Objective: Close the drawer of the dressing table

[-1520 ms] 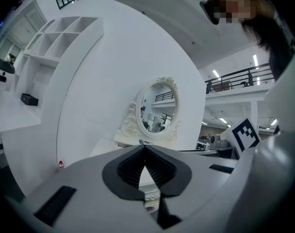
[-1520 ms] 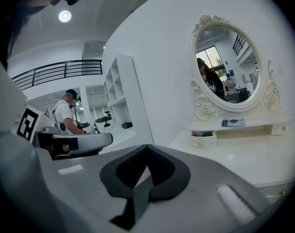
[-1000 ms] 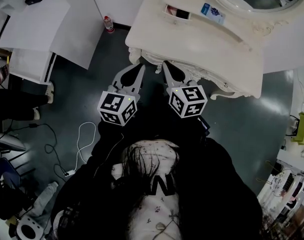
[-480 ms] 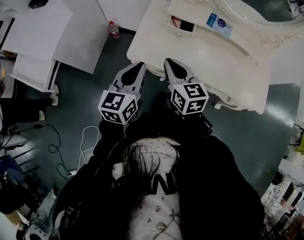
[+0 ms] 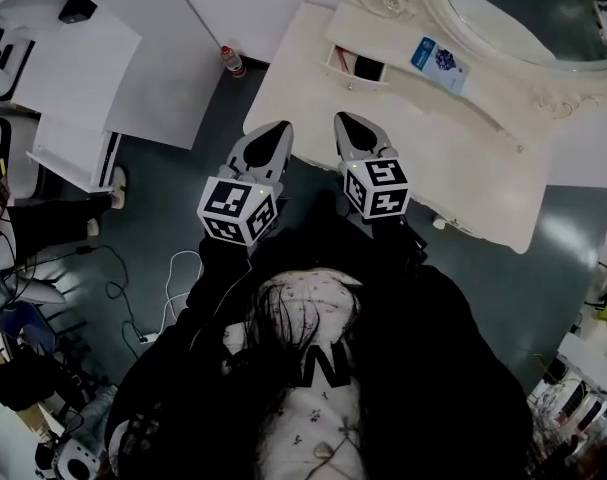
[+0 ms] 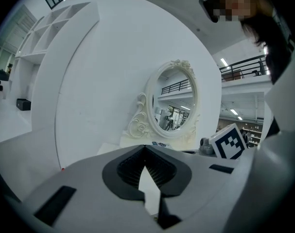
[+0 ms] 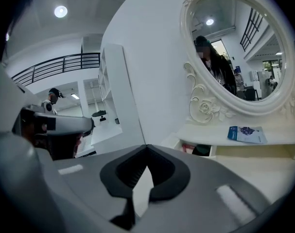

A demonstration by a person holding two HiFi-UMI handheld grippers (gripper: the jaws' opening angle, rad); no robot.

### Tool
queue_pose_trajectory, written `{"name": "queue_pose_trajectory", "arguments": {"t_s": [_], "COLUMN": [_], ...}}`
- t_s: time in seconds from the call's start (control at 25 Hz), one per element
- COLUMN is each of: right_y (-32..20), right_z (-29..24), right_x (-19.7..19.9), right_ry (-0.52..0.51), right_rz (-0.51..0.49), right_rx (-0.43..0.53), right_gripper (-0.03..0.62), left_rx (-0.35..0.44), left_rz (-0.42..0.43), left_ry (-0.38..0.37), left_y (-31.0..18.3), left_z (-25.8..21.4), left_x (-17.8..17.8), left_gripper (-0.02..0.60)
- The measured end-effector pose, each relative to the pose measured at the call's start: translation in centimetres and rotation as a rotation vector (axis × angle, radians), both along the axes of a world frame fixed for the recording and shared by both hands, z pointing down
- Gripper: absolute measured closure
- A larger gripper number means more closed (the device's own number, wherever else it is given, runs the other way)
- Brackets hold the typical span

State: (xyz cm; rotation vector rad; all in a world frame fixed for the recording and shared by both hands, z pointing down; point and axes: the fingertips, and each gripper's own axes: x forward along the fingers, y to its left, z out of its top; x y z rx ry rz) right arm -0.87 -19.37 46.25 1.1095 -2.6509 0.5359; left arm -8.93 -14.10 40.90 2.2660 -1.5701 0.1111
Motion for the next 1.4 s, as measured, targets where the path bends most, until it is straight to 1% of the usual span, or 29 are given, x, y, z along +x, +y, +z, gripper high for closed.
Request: {"name": "queue_pose_trajectory", "arguments": {"t_s": [0.12, 0.24, 0.36, 0.52, 0.68, 0.8, 0.84, 0.88, 0.96, 1.16, 1.2, 1.4], "right_y": [-1.3, -2.3, -3.4, -5.1, -6.9, -8.0, -8.3, -8.5, -8.9, -9.8, -10.0, -10.9], "right_z": [1.8, 3.2, 4.5, 6.9, 8.9, 10.1, 10.5, 10.8, 11.4, 13.7, 14.3, 16.2], "right_x": [0.3, 0.9, 1.4, 1.4, 1.9, 2.6, 2.7, 2.7, 2.7, 2.3, 2.3, 1.8], "right_ry": [0.029, 0.033, 0.036, 0.090, 0.124, 0.134, 0.135, 0.135, 0.134, 0.183, 0.191, 0.223], "right_rz": [-0.015, -0.018, -0.015, -0.025, 0.013, 0.049, 0.057, 0.062, 0.072, 0.101, 0.115, 0.184], "right_rx": [-0.020, -0.049, -0.066, -0.066, -0.098, -0.130, -0.143, -0.158, -0.184, -0.235, -0.249, -0.297], "right_gripper": [0.586, 0.586, 0.586, 0.585, 0.585, 0.583, 0.544, 0.519, 0.517, 0.515, 0.500, 0.496], "left_rx": [-0.007, -0.023, -0.029, -0.026, -0.030, -0.025, -0.023, -0.021, -0.017, -0.004, -0.004, -0.017], "left_rz": [-0.029, -0.055, -0.058, -0.056, -0.024, 0.018, 0.033, 0.046, 0.066, 0.107, 0.115, 0.122], "left_ry": [-0.023, -0.035, -0.042, -0.050, -0.056, -0.059, -0.060, -0.061, -0.060, -0.064, -0.063, -0.055], "left_y": [-0.9, -1.5, -2.2, -3.5, -4.6, -5.9, -6.4, -6.8, -7.8, -10.1, -10.5, -12.3], "left_z": [0.2, 0.6, 0.7, 0.6, 0.5, 0.4, 0.4, 0.4, 0.3, -0.2, -0.2, 0.1], "left_x": [0.0, 0.0, 0.3, 0.4, 1.1, 1.8, 2.0, 2.1, 2.1, 1.4, 1.1, -1.2], "left_gripper": [0.581, 0.581, 0.581, 0.581, 0.581, 0.581, 0.581, 0.581, 0.581, 0.581, 0.581, 0.581]}}
